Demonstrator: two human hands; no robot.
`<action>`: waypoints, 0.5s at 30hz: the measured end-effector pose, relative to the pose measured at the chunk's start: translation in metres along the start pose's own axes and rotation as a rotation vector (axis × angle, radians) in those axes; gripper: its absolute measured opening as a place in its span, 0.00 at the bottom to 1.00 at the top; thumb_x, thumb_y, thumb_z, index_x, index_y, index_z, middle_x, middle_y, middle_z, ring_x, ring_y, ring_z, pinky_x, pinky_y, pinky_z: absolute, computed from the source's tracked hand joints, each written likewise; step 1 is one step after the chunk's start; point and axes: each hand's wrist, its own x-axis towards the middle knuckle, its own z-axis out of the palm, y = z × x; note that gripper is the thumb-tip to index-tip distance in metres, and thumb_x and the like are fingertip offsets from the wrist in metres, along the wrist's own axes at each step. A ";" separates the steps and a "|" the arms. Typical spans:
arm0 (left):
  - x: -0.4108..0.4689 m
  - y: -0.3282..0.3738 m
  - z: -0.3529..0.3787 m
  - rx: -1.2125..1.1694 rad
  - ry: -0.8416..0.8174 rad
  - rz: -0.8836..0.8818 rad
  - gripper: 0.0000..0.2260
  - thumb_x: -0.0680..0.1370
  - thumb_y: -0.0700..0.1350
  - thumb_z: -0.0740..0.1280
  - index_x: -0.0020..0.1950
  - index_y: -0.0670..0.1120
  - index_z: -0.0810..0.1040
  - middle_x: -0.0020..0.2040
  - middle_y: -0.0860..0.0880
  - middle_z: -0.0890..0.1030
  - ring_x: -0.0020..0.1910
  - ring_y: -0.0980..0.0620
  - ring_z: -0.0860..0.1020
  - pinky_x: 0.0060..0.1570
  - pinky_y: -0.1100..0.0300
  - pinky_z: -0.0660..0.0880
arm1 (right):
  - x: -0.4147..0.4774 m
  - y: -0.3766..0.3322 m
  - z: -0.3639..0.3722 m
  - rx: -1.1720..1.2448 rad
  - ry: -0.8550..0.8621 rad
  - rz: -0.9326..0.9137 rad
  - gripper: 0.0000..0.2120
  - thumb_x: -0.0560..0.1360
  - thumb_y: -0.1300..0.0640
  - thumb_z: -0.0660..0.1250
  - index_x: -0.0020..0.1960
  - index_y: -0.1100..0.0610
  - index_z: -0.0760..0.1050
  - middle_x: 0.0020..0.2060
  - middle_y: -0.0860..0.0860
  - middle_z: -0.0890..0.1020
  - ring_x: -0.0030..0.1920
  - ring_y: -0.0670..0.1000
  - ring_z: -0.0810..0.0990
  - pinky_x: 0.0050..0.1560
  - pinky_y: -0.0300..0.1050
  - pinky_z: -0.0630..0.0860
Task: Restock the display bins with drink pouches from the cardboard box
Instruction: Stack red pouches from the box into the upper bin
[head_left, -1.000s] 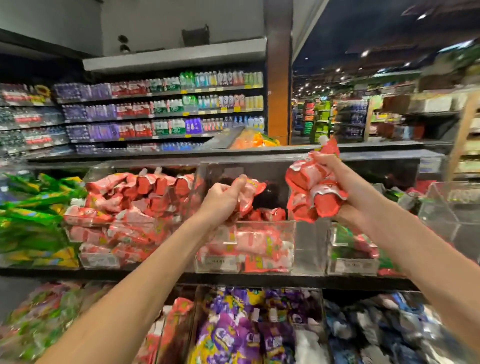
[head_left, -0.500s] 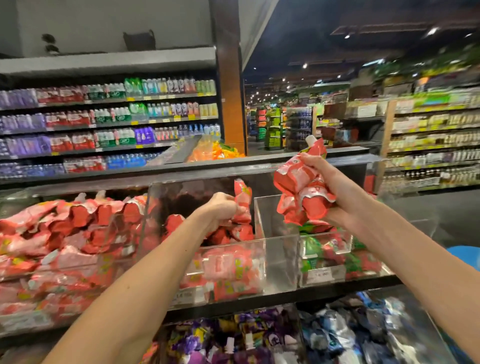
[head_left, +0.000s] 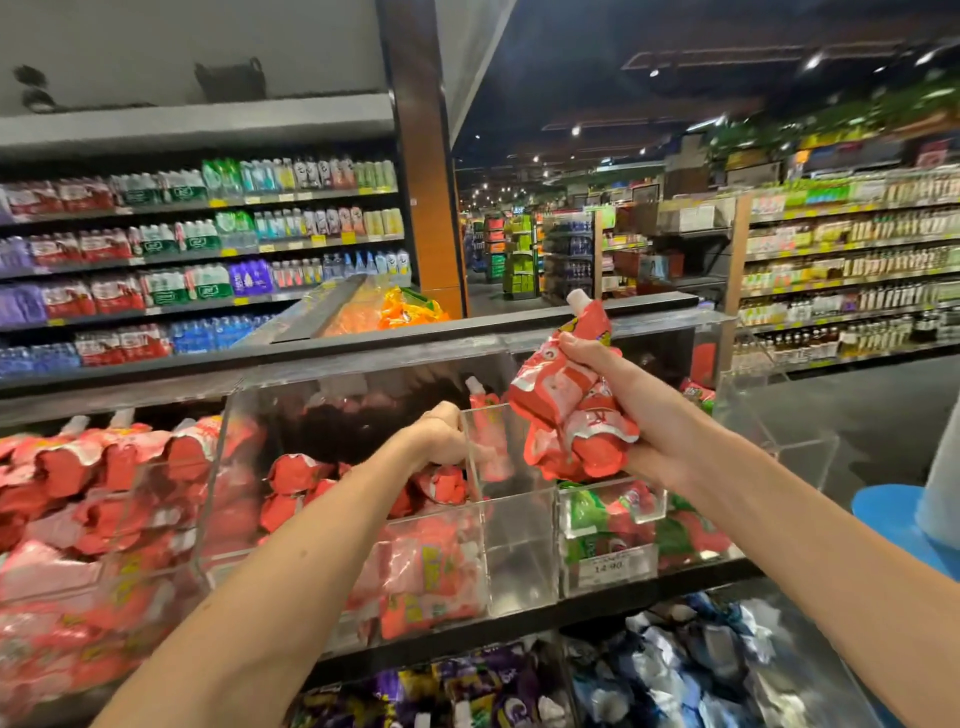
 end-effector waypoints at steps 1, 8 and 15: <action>0.001 -0.002 0.002 0.039 -0.043 0.016 0.13 0.73 0.52 0.76 0.41 0.43 0.80 0.39 0.48 0.81 0.35 0.53 0.78 0.31 0.61 0.74 | -0.001 0.000 0.001 0.008 -0.006 -0.007 0.21 0.78 0.50 0.66 0.28 0.43 0.83 0.49 0.56 0.85 0.45 0.56 0.83 0.52 0.56 0.79; -0.004 -0.009 -0.010 -0.012 0.008 0.096 0.05 0.76 0.44 0.71 0.42 0.45 0.85 0.43 0.47 0.84 0.44 0.50 0.81 0.49 0.51 0.80 | -0.001 0.004 0.004 -0.051 0.007 0.061 0.11 0.76 0.47 0.69 0.53 0.53 0.79 0.43 0.55 0.86 0.40 0.54 0.85 0.43 0.50 0.82; -0.078 0.017 -0.075 -0.421 0.119 0.255 0.10 0.82 0.45 0.66 0.54 0.39 0.81 0.43 0.43 0.82 0.35 0.51 0.80 0.39 0.56 0.80 | 0.003 0.009 0.022 -0.069 -0.010 0.031 0.05 0.69 0.47 0.73 0.42 0.47 0.84 0.48 0.56 0.85 0.48 0.56 0.83 0.57 0.57 0.78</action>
